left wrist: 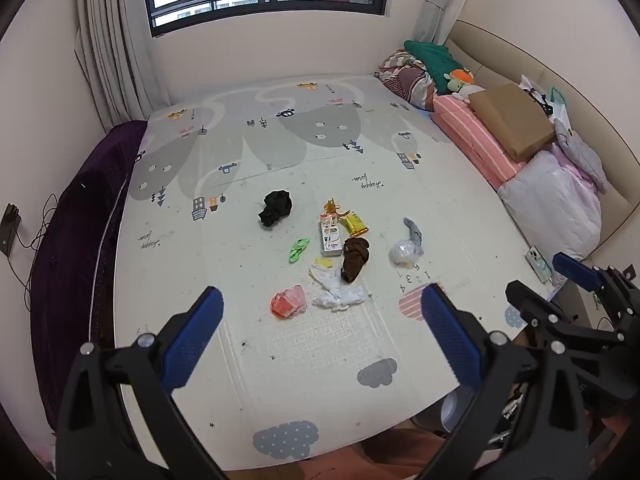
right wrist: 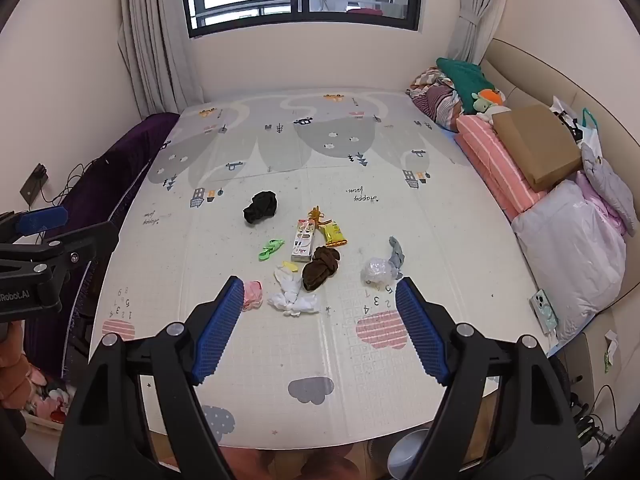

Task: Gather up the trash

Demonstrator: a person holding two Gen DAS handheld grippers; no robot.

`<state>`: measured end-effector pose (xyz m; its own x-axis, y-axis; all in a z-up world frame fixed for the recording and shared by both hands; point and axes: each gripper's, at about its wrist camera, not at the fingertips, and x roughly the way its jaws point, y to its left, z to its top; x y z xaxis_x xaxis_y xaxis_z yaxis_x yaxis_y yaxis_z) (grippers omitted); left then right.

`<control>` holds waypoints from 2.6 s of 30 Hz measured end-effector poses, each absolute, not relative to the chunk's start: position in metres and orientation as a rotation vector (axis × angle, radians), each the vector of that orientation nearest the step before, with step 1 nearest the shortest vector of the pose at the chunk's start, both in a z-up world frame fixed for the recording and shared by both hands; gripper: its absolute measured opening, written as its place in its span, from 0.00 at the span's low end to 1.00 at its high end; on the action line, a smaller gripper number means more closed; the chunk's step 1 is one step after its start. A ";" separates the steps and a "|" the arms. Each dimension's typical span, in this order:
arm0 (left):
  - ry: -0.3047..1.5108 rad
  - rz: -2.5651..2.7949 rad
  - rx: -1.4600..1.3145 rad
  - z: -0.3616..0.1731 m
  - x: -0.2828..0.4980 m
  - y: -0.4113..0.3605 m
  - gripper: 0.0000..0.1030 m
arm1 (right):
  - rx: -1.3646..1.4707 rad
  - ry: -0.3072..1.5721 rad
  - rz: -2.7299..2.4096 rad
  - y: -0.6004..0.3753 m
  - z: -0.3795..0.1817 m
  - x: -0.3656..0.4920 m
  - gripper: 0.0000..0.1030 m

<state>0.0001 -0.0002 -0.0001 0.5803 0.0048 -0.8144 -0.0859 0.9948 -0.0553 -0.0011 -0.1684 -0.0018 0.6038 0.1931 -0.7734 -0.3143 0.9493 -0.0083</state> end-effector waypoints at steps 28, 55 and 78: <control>0.946 0.050 -0.104 0.007 0.004 0.003 0.96 | -0.159 0.866 0.288 -0.163 0.000 -0.001 0.73; 0.949 0.052 -0.110 0.005 0.008 0.003 0.96 | -0.162 0.860 0.286 -0.169 0.001 0.002 0.73; 0.955 0.054 -0.119 0.003 0.006 0.006 0.96 | -0.165 0.857 0.289 -0.167 0.003 0.004 0.73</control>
<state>0.0056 0.0061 0.0027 0.5765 -0.0069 -0.8170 -0.0983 0.9921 -0.0778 0.0040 -0.1674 0.0025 0.6188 0.1839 -0.7637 -0.3155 0.9485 -0.0272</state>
